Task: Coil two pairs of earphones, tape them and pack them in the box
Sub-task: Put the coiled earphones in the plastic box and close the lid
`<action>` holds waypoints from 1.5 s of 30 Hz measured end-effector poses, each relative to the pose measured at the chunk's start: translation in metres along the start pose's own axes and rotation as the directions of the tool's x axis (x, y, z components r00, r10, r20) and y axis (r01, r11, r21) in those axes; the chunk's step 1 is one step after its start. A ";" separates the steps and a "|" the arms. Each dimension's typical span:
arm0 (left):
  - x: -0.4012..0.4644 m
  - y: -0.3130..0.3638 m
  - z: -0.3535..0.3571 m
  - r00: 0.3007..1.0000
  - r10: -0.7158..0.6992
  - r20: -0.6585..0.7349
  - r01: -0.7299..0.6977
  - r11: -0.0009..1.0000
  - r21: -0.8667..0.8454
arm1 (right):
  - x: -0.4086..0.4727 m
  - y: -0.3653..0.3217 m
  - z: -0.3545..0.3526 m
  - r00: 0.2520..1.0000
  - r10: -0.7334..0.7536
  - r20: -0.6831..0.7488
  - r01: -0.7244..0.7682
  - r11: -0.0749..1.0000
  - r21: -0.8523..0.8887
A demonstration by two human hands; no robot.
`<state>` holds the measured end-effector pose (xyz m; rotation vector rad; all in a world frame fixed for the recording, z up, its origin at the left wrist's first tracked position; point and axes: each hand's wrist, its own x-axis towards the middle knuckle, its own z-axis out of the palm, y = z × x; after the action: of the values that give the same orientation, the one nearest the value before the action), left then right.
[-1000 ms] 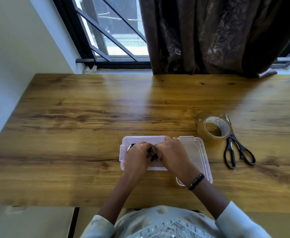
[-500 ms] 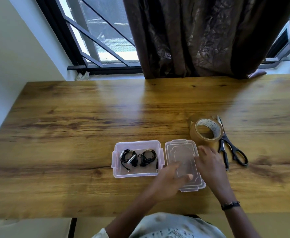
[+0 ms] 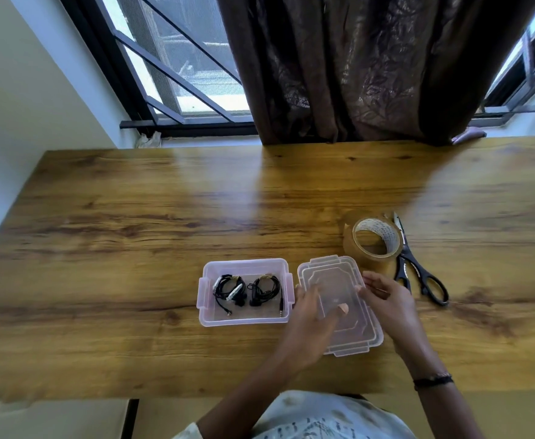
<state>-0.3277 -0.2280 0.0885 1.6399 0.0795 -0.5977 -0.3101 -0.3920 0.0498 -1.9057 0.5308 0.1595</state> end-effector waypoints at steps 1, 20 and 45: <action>-0.001 -0.002 0.000 1.000 0.002 -0.004 -0.002 1.000 -0.029 | -0.004 -0.005 -0.005 1.000 0.013 0.019 -0.015 0.997 0.075; -0.020 -0.003 -0.138 0.918 0.039 -0.394 -0.163 0.944 -0.287 | -0.056 -0.062 0.108 0.298 -0.851 0.432 0.888 0.081 -0.452; 0.007 -0.056 -0.161 0.802 0.156 -0.576 -0.087 0.986 0.146 | -0.055 -0.021 0.147 0.280 -0.805 0.524 0.906 0.041 -0.421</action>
<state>-0.2898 -0.0686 0.0405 1.8767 0.3983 0.0283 -0.3296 -0.2364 0.0288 -2.5611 -1.0866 -0.4009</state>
